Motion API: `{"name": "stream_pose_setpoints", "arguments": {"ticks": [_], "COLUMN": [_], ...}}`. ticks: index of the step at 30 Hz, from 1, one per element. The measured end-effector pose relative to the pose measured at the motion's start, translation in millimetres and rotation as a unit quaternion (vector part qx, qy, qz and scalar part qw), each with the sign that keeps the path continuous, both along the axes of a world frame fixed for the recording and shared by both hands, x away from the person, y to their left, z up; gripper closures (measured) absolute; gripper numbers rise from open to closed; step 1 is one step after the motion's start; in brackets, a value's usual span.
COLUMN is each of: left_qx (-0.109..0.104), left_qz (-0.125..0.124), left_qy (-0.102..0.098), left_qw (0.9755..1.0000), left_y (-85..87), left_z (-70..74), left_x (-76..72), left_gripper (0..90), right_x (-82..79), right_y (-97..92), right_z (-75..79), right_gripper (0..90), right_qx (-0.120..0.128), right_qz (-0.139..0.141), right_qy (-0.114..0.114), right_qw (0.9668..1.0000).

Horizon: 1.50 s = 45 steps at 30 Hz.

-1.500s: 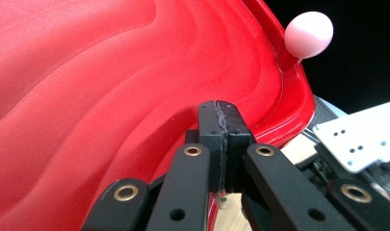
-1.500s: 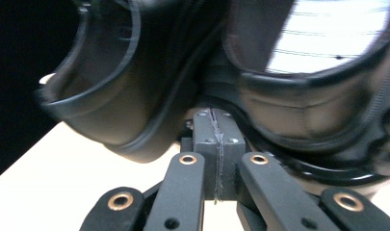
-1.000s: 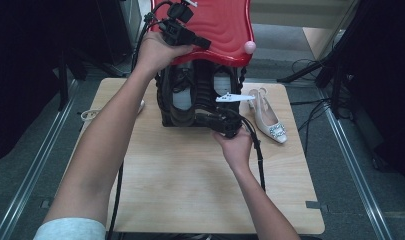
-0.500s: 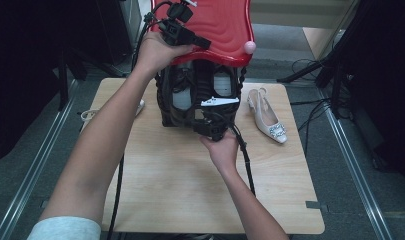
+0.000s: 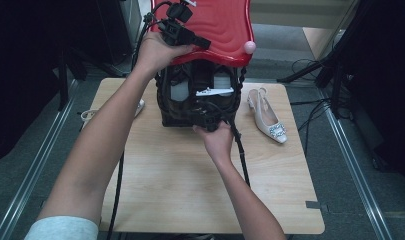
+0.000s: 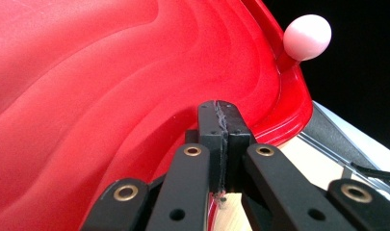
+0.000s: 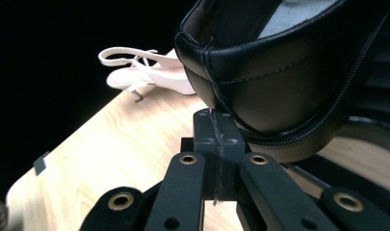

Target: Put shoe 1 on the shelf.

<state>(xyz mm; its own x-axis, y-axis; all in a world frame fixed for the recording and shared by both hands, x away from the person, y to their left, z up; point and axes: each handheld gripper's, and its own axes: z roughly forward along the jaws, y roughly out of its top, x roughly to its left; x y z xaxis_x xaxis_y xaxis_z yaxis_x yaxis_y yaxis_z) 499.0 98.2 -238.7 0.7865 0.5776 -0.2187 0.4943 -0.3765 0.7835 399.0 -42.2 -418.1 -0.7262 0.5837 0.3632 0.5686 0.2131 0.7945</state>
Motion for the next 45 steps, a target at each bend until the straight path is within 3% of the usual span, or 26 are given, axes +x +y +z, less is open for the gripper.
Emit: {"name": "stream_pose_setpoints", "arguments": {"ticks": [9,12,18,20,21,24,27,33,35,40,43,45], "left_qx": [0.001,-0.006,0.006,0.004,0.002,0.020,0.012,0.009,0.007,0.020,0.020,0.016], "left_qz": [0.001,0.002,0.002,0.006,0.010,0.021,0.017,0.003,-0.003,-0.010,-0.017,-0.023], "left_qy": [-0.001,0.010,-0.006,-0.004,0.004,0.009,0.009,-0.003,-0.013,-0.016,-0.023,-0.018], "left_qw": [1.0000,0.9999,1.0000,1.0000,0.9999,0.9995,0.9997,1.0000,0.9999,0.9996,0.9994,0.9994], "left_y": [0.1,1.2,-0.8,-0.7,-0.3,1.3,8.2,19.3,24.0,31.4,35.8,39.0], "left_z": [0.1,0.3,1.8,3.5,5.0,11.3,17.9,25.3,25.5,21.2,16.8,12.8], "left_x": [-0.5,1.0,-2.3,-3.4,-3.4,-6.8,-13.3,-31.5,-42.1,-59.9,-71.4,-78.1], "left_gripper": [90.0,89.6,87.9,83.5,78.7,71.8,66.5,55.1,50.8,45.9,43.8,42.2], "right_x": [21.2,25.7,34.7,33.2,31.2,25.3,19.0,3.9,-1.1,-14.2,-20.6,-25.1], "right_y": [18.1,21.7,25.8,25.2,23.7,19.4,12.2,-5.1,-10.5,-24.2,-32.1,-38.4], "right_z": [7.1,9.5,4.4,4.1,5.3,10.7,13.2,14.8,14.2,10.0,7.1,4.3], "right_gripper": [90.0,90.0,90.0,90.0,90.0,88.6,86.5,69.8,64.6,55.8,52.3,51.8], "right_qx": [-0.006,-0.012,-0.023,-0.020,-0.007,-0.003,0.001,0.010,0.003,0.005,-0.002,-0.012], "right_qz": [-0.008,-0.011,-0.013,-0.012,-0.011,-0.007,-0.003,0.001,0.004,0.008,0.013,0.017], "right_qy": [0.006,0.006,0.019,0.018,0.016,0.003,0.001,-0.017,-0.022,-0.038,-0.029,-0.025], "right_qw": [0.9999,0.9999,0.9995,0.9996,0.9998,1.0000,1.0000,0.9998,0.9998,0.9992,0.9995,0.9995]}}
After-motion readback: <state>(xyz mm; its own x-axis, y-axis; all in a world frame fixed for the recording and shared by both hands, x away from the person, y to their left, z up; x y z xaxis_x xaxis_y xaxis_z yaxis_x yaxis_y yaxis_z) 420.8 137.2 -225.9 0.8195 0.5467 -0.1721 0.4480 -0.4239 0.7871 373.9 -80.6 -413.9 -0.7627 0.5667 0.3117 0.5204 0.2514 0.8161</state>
